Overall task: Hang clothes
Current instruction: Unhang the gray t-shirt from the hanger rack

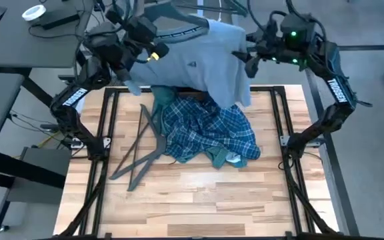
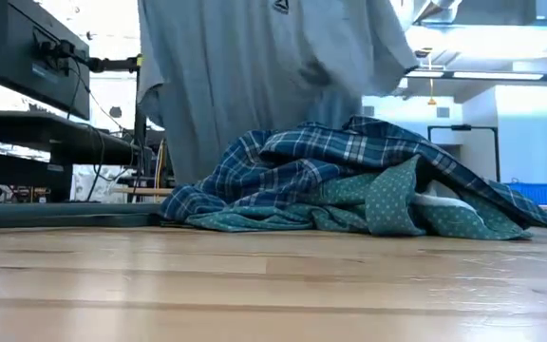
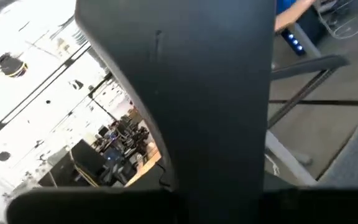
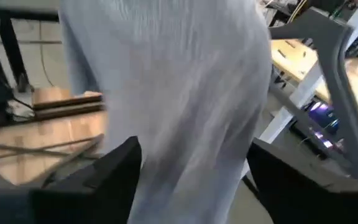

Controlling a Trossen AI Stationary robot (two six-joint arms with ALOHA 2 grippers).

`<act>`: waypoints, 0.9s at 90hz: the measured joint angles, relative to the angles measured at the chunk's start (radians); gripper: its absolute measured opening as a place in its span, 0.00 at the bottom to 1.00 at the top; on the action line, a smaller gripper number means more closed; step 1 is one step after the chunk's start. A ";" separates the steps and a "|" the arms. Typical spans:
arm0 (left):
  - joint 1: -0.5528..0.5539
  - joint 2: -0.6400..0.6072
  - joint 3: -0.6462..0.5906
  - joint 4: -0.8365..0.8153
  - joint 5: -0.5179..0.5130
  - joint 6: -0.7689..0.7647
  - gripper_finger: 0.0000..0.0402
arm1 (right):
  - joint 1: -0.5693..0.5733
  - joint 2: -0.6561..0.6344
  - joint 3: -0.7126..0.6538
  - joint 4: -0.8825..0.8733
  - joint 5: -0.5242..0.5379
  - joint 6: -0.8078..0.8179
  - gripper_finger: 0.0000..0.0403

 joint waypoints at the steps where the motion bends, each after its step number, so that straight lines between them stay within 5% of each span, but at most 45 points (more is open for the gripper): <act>1: 0.000 0.001 0.000 -0.001 0.005 0.000 0.09 | -0.001 0.002 0.000 -0.003 0.000 0.003 0.70; 21: 0.002 0.002 -0.002 -0.025 0.040 -0.011 0.09 | -0.006 0.046 -0.002 0.083 -0.125 -0.015 0.61; 41: 0.005 -0.036 -0.003 -0.086 0.014 -0.025 0.09 | -0.053 0.035 -0.002 -0.022 -0.103 -0.048 0.06; 57: 0.014 -0.111 -0.002 -0.174 0.021 -0.033 0.09 | -0.165 -0.021 -0.018 -0.051 -0.118 0.002 0.00; 81: 0.013 -0.235 -0.005 -0.552 0.232 -0.233 0.06 | -0.318 -0.148 -0.266 0.022 -0.166 0.057 0.00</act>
